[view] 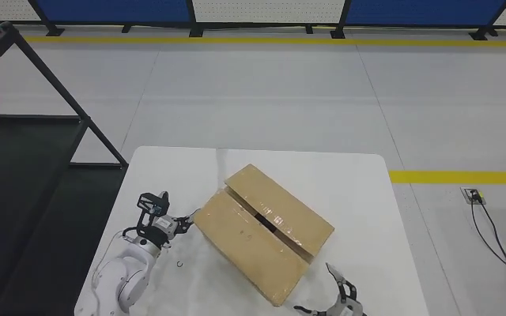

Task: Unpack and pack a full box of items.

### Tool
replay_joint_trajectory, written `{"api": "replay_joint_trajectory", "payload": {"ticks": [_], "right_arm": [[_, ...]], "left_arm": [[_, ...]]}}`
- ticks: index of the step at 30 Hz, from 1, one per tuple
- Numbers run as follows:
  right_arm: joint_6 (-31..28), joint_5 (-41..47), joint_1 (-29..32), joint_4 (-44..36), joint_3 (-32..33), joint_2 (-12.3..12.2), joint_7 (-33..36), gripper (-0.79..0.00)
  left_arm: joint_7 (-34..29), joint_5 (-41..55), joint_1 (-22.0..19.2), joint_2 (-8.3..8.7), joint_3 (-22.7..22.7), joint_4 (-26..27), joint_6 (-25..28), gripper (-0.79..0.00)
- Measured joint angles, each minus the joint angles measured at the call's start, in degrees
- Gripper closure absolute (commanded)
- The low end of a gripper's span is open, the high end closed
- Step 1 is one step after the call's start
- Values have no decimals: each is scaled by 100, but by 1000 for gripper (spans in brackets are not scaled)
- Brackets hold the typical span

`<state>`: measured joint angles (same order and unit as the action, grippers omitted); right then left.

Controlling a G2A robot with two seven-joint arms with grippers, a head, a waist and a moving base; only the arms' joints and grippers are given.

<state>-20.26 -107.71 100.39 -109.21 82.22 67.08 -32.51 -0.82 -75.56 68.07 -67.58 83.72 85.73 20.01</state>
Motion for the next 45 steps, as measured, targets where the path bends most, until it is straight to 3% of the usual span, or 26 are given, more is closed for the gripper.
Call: {"api": "replay_joint_trajectory", "payload": {"ticks": [5, 13, 17, 25, 33, 45], "right_arm": [[95, 199, 291, -213, 109, -8, 537, -785], [120, 211, 281, -214, 118, -4, 534, -785], [480, 489, 352, -358, 100, 27, 1076, -785], [72, 450, 525, -326, 21, -11, 1337, -785], [122, 426, 393, -248, -313, 4, 1390, -785], [713, 587, -24, -97, -699, 81, 1948, -785]], "left_arm": [[35, 23, 16, -10, -108, 19, 35, -785], [54, 89, -15, -17, -136, -2, 26, -785], [54, 89, -15, -17, -136, -2, 26, -785], [48, 175, 22, -15, -134, 28, 31, -785], [27, 179, -14, -4, -134, 16, 85, -785], [71, 265, 21, 7, -97, 6, 71, -785]]}}
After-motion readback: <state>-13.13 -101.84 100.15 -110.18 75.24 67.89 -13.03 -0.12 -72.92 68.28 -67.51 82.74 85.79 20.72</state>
